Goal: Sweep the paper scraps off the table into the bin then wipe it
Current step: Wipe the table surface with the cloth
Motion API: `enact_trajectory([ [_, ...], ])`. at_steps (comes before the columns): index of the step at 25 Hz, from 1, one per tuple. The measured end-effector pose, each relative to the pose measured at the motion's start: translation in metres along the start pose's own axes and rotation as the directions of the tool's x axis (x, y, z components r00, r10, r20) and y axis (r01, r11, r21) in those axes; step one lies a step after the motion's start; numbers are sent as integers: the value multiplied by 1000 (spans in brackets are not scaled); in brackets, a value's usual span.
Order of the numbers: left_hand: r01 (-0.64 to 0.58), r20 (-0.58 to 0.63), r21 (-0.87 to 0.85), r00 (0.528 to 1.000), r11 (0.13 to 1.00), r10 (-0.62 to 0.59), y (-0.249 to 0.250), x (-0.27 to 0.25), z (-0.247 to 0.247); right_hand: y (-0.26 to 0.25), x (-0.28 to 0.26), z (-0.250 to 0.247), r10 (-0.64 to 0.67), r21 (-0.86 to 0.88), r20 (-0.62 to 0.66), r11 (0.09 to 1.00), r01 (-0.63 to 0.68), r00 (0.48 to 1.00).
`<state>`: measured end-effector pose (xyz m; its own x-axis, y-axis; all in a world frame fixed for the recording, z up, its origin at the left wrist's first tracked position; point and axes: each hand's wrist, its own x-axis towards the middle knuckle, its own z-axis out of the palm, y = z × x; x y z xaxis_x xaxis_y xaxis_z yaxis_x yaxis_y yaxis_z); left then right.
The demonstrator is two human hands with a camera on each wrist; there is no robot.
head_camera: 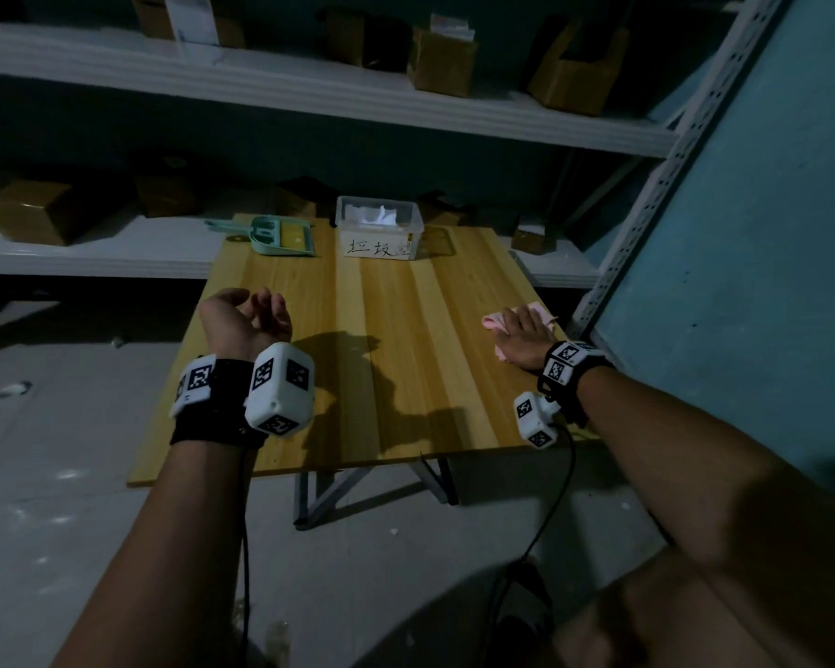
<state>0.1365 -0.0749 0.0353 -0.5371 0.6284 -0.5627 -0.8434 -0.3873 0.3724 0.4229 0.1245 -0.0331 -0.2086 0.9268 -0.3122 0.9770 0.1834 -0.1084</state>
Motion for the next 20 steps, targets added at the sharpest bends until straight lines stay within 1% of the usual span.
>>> enact_trajectory([
  [4,-12,0,3,1000,1000,12,-3,-1,1,19,-6,-3,73,18,3,997,-73,997],
  [9,3,15,12,1000,1000,-3,-3,1,0,34,-14,-5,100,85,-14,992,-98,995],
  [12,10,28,24,1000,1000,-10,-3,5,0,35,-20,-2,137,138,-20,981,-133,990],
  [15,24,42,30,999,999,-25,-2,9,-1,32,-24,1,168,120,-32,979,-163,985],
  [20,22,44,-5,999,1000,-21,-3,8,-3,24,-30,6,161,37,-51,987,-159,986],
])
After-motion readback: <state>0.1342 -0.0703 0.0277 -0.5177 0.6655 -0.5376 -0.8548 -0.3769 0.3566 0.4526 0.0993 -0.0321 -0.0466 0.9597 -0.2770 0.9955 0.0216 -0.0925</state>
